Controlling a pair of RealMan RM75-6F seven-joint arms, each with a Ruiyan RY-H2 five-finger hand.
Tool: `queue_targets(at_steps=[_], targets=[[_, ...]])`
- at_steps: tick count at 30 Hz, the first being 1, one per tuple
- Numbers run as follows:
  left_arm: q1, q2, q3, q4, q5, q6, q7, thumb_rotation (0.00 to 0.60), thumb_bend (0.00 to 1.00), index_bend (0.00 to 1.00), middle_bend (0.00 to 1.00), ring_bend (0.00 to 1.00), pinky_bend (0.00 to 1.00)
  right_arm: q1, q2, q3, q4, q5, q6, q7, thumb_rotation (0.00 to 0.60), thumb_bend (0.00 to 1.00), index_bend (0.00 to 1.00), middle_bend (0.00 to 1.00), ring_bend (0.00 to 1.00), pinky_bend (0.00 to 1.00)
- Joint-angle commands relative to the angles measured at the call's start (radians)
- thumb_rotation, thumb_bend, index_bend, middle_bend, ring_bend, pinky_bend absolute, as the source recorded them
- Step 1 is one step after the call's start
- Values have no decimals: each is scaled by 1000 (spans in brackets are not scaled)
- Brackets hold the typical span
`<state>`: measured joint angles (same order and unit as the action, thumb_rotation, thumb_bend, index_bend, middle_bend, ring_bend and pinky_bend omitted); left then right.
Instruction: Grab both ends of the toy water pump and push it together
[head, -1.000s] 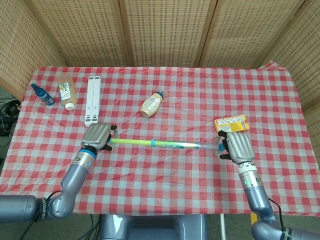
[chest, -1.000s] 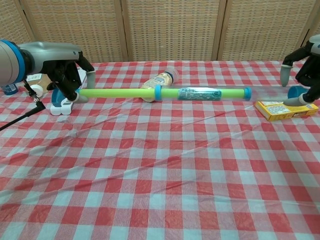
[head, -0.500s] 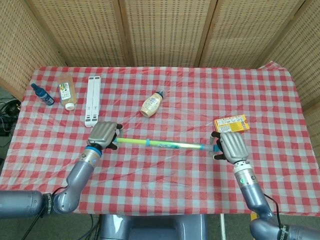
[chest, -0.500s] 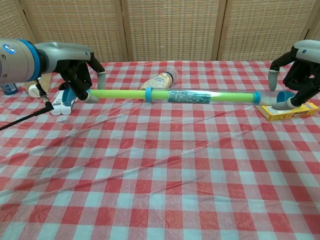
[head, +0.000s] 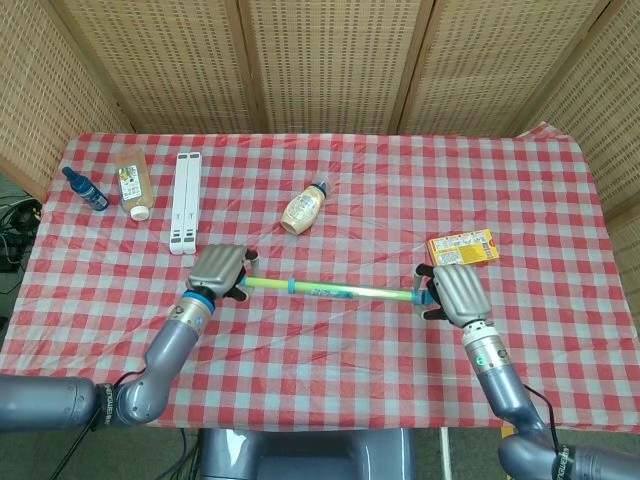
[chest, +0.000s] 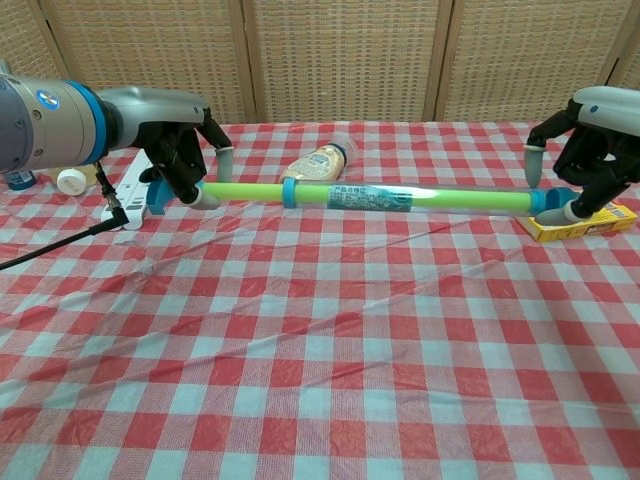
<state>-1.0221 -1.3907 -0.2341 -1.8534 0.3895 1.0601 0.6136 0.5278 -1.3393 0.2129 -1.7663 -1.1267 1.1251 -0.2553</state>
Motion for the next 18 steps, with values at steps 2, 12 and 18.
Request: queue_targets(at_steps=[2, 12, 18], targets=[[-7, -7, 2, -1, -4, 2, -1, 600, 522, 786, 904, 824, 721, 1, 4, -4, 0, -12, 0, 10, 600, 433, 675, 1000, 1000, 583], [-15, -16, 2, 3, -16, 1, -16, 600, 522, 783, 904, 824, 721, 1, 10, -12, -4, -31, 1, 26, 600, 433, 678, 1000, 1000, 583], [-13, -21, 4, 10, -12, -7, -33, 600, 521, 779, 904, 824, 721, 0, 9, -16, -3, -44, 5, 32, 600, 433, 681, 1000, 1000, 583]])
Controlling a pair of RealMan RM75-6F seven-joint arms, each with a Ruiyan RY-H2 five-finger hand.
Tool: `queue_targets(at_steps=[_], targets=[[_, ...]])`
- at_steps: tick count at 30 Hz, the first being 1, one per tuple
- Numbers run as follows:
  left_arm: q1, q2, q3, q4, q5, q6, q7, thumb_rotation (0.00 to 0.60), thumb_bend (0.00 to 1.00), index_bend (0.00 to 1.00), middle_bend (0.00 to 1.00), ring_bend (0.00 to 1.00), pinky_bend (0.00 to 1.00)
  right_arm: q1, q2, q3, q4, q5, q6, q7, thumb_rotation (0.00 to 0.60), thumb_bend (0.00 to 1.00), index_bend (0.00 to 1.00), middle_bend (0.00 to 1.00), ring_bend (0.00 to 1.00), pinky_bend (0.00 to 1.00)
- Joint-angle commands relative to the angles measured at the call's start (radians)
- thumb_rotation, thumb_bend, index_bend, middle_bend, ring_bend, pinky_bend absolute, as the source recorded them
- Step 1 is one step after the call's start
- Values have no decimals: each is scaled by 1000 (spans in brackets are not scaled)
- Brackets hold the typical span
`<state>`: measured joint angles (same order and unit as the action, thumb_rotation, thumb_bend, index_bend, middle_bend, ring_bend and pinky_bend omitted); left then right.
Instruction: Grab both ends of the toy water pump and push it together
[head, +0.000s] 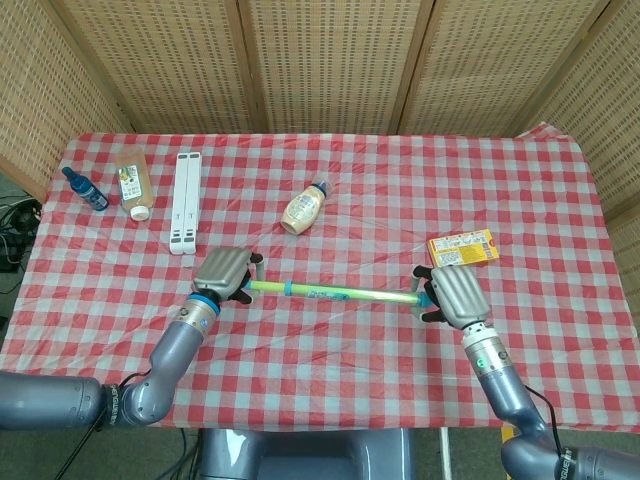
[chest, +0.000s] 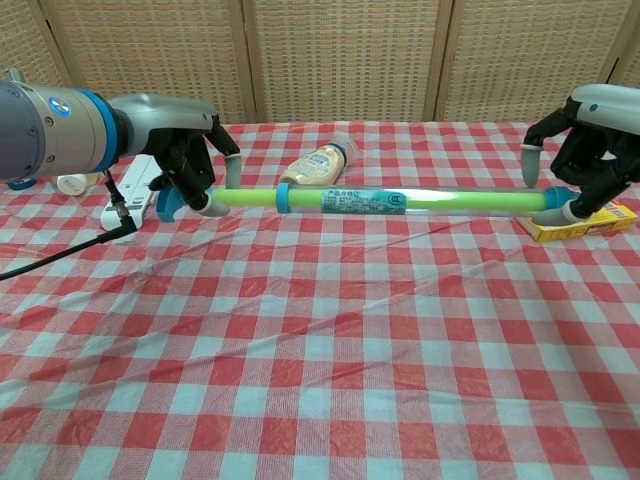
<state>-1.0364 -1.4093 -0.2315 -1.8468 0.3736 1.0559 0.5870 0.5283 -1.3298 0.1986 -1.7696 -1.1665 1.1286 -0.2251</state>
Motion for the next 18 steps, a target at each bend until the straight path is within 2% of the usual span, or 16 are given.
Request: queue_targets(at_steps=[1, 7, 10, 12, 13, 15, 17, 18], targets=[[2, -4, 2, 5, 6, -4, -10, 600, 521, 779, 904, 824, 721, -1, -1, -3, 1, -8, 3, 3, 600, 432, 681, 1000, 1000, 583], [7, 0, 0, 5, 19, -21, -38, 600, 522, 773, 903, 824, 721, -1, -3, -5, 4, -15, 7, 9, 600, 433, 682, 1000, 1000, 583], [9, 4, 0, 4, 25, -24, -44, 600, 515, 725, 841, 791, 702, -2, -3, -5, 5, -16, 8, 10, 600, 432, 669, 1000, 998, 583], [10, 6, 6, 6, 36, -22, -43, 600, 490, 606, 717, 705, 627, -3, -2, -5, 7, -20, 10, 16, 600, 415, 632, 978, 964, 574], [10, 7, 9, 7, 40, -21, -42, 600, 480, 553, 666, 668, 597, -3, -1, -5, 8, -24, 11, 21, 600, 396, 586, 933, 914, 549], [13, 10, 16, 8, 46, -23, -43, 600, 451, 382, 495, 539, 511, -7, 4, -6, 12, -37, 16, 33, 600, 357, 483, 803, 796, 451], [21, 21, 16, 5, 39, -46, -63, 600, 425, 270, 353, 424, 434, -10, 17, -13, 16, -41, 13, 32, 600, 323, 367, 616, 642, 302], [27, 32, 12, 3, 30, -68, -84, 600, 406, 221, 279, 359, 372, -12, 27, -16, 15, -36, 9, 27, 600, 313, 335, 554, 590, 262]])
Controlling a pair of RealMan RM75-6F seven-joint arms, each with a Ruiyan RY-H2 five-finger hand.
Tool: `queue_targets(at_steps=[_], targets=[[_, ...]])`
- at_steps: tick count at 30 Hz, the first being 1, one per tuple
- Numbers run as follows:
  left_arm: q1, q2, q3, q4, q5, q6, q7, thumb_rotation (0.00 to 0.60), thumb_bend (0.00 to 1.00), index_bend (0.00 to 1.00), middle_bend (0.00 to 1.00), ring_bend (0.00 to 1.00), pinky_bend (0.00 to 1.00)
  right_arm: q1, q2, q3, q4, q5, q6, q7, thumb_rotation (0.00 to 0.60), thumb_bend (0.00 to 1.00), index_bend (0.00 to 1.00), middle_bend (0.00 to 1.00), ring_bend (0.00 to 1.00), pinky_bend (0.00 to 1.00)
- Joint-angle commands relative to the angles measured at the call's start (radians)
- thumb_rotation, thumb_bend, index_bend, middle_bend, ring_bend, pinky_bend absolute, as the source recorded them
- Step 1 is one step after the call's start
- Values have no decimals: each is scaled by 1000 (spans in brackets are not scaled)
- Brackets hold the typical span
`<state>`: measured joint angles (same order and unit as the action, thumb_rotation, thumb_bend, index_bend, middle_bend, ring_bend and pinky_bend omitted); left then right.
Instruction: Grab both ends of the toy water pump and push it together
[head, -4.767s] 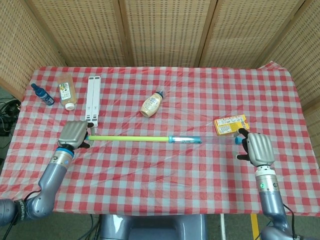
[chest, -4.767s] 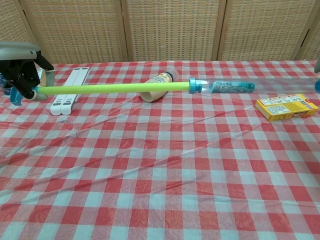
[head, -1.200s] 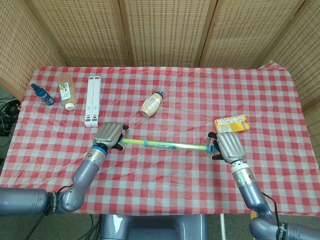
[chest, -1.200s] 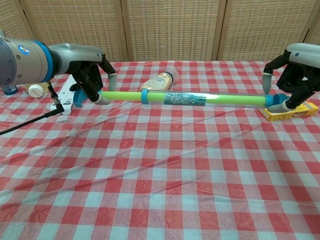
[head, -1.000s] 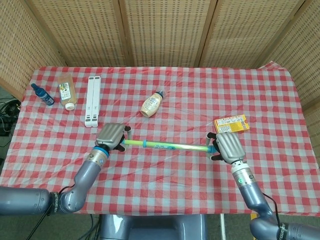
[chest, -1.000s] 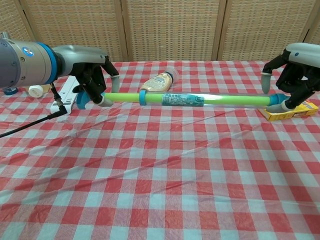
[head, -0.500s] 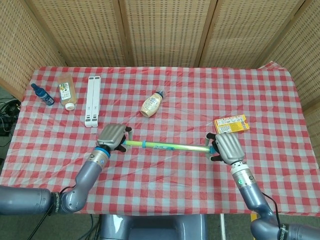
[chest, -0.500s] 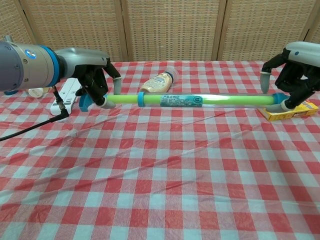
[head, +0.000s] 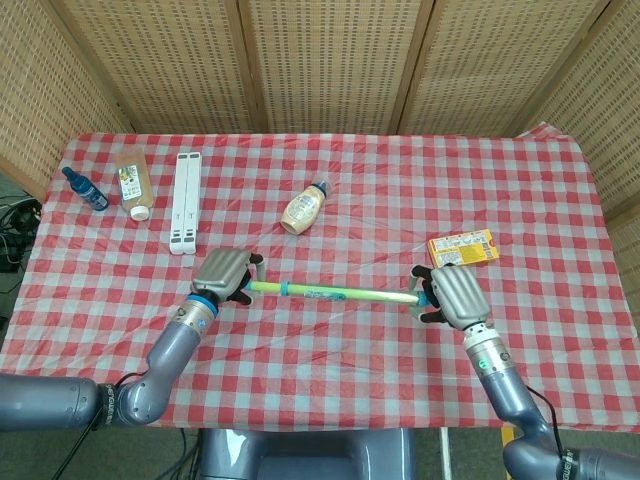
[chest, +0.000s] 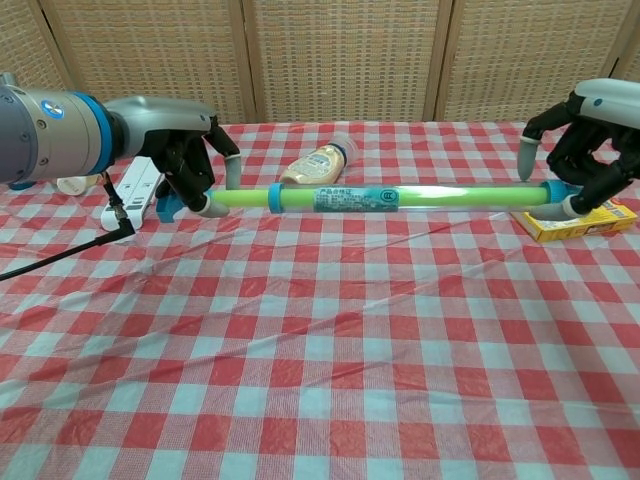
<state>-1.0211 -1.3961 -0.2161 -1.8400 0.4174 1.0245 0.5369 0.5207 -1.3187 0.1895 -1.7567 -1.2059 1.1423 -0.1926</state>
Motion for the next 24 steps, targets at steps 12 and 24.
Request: queue_targets(at_steps=[12, 24], targets=[[164, 152, 39, -45, 152, -111, -235, 600, 364, 52, 24, 99, 121, -52, 64, -51, -6, 85, -16, -26, 600, 245, 163, 91, 98, 23], [533, 208, 239, 2, 792, 280, -413, 600, 300, 0, 0, 0, 0, -183, 74, -139, 66, -98, 149, 72, 600, 224, 126, 0, 0, 0]])
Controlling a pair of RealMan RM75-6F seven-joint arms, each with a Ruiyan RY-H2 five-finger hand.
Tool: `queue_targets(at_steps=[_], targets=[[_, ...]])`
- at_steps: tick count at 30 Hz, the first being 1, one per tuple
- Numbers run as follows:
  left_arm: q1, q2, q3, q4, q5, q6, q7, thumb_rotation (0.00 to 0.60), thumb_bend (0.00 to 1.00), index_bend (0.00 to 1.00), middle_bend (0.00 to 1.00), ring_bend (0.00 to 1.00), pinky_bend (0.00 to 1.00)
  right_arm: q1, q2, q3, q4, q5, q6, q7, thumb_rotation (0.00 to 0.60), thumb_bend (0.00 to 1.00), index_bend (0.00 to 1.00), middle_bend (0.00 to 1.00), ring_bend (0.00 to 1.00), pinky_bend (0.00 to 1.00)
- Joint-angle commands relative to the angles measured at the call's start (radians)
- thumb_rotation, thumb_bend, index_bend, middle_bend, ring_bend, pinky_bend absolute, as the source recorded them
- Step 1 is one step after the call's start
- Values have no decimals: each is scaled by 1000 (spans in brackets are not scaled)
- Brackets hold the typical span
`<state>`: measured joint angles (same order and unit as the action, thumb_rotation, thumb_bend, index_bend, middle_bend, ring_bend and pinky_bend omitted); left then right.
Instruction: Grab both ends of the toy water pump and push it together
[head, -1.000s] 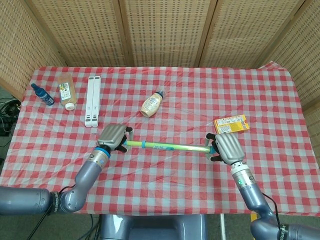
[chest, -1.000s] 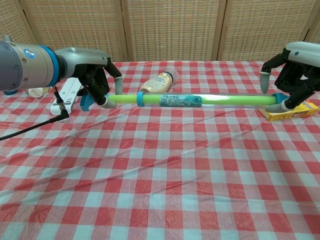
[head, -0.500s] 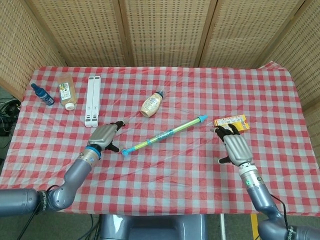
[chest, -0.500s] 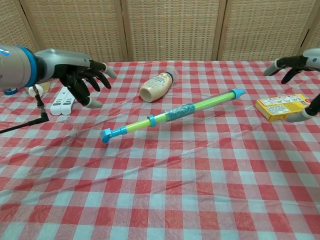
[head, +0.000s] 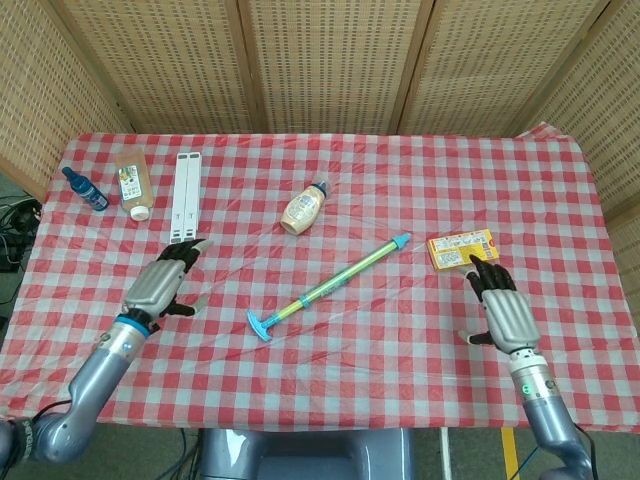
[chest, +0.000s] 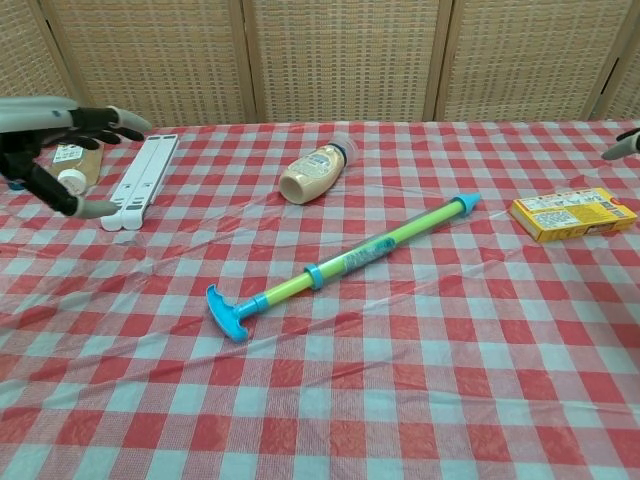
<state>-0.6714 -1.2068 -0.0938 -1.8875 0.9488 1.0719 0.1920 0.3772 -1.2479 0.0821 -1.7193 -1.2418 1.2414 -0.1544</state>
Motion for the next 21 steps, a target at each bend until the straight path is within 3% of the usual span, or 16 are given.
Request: queue_targets(at_steps=[1, 6, 11, 21], targets=[[212, 11, 133, 74, 301, 276, -69, 600, 278, 0, 0, 0, 0, -49, 4, -40, 39, -81, 63, 42, 600, 219, 112, 0, 0, 0], [344, -46, 189, 214, 412, 451, -18, 600, 18, 0, 0, 0, 0, -101, -2, -78, 89, -174, 137, 74, 600, 163, 45, 0, 0, 0], [456, -71, 237, 285, 455, 547, 25, 600, 1, 0, 0, 0, 0, -163, -14, -101, 149, -238, 231, 86, 600, 129, 0, 0, 0, 0], [524, -67, 230, 313, 493, 594, 19, 600, 0, 0, 0, 0, 0, -202, -1, -90, 200, -244, 267, 113, 600, 128, 0, 0, 0, 0]])
